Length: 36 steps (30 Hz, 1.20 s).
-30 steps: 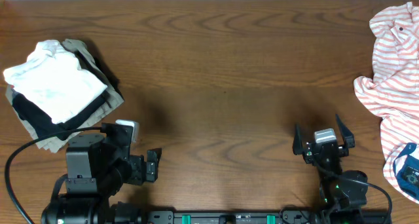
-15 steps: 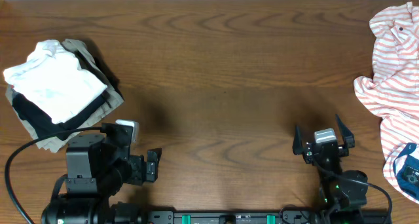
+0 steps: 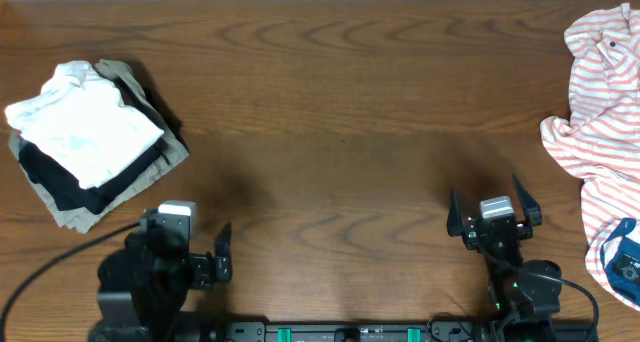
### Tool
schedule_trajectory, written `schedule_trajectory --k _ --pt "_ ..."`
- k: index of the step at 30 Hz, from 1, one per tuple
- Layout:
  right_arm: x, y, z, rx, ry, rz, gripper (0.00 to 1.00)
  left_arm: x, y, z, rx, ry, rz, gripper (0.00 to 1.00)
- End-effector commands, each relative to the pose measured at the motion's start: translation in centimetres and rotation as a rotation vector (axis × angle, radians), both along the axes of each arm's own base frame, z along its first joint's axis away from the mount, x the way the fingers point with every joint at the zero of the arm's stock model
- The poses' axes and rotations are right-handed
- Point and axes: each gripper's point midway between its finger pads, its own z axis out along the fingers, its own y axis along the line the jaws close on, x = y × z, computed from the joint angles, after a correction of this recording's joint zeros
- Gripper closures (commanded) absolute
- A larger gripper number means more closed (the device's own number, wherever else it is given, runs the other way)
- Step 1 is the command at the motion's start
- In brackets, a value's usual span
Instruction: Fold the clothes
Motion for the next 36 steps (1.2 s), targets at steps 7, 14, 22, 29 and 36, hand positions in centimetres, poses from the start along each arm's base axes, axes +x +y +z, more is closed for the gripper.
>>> schedule_trajectory --k 7,14,22,29,36 --pt "-0.1 0.2 -0.1 0.011 0.000 0.009 0.01 3.6 1.9 -3.4 0.147 -0.325 0.055 0.02" --pt "-0.1 0.2 -0.1 0.011 0.000 0.009 0.01 6.3 1.9 -3.4 0.204 -0.487 0.049 0.02" --pt "-0.1 0.2 -0.1 0.011 0.000 0.009 0.01 6.9 0.6 -6.6 0.187 -0.461 -0.009 0.02" --pt "-0.1 0.2 -0.1 0.011 0.000 0.009 0.01 7.0 0.7 -6.6 0.193 -0.473 -0.002 0.02" --pt "-0.1 0.2 -0.1 0.011 0.000 0.009 0.01 7.1 0.7 -6.3 0.210 -0.489 -0.012 0.02"
